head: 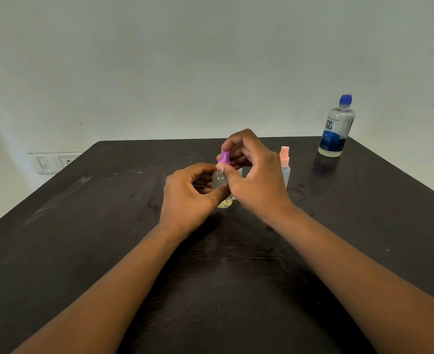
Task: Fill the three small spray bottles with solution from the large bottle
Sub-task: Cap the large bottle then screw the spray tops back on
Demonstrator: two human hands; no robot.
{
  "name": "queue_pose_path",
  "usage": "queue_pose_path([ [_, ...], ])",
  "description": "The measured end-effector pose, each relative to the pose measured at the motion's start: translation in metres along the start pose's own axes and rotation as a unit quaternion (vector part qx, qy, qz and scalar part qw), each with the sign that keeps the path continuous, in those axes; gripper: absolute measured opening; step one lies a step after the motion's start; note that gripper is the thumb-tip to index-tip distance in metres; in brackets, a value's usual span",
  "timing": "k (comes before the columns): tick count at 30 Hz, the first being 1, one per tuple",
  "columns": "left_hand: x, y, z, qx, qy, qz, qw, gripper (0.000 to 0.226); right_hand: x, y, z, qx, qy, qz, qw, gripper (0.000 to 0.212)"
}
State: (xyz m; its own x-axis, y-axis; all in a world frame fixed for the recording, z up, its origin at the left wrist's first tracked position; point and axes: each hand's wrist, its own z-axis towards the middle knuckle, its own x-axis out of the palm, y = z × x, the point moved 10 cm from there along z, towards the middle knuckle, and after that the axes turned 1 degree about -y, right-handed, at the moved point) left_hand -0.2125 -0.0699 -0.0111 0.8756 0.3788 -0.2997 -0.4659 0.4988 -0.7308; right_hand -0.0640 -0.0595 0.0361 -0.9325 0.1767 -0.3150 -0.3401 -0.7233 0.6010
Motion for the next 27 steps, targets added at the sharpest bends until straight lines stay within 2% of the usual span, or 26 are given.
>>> queue_pose_path([
  [8,0.004,-0.001,0.000,-0.001,0.036,-0.043,0.998,0.038,0.017,-0.009,-0.002,0.052,0.088,0.090,0.991,0.037],
  [19,0.008,0.002,0.001,-0.012,0.061,-0.101,0.993,0.044,0.011,-0.009,0.001,0.069,0.061,0.133,0.987,0.035],
  [27,0.004,0.011,0.004,-0.032,0.029,-0.063,0.997,0.041,0.006,-0.008,0.003,0.085,0.045,0.160,0.982,0.037],
])
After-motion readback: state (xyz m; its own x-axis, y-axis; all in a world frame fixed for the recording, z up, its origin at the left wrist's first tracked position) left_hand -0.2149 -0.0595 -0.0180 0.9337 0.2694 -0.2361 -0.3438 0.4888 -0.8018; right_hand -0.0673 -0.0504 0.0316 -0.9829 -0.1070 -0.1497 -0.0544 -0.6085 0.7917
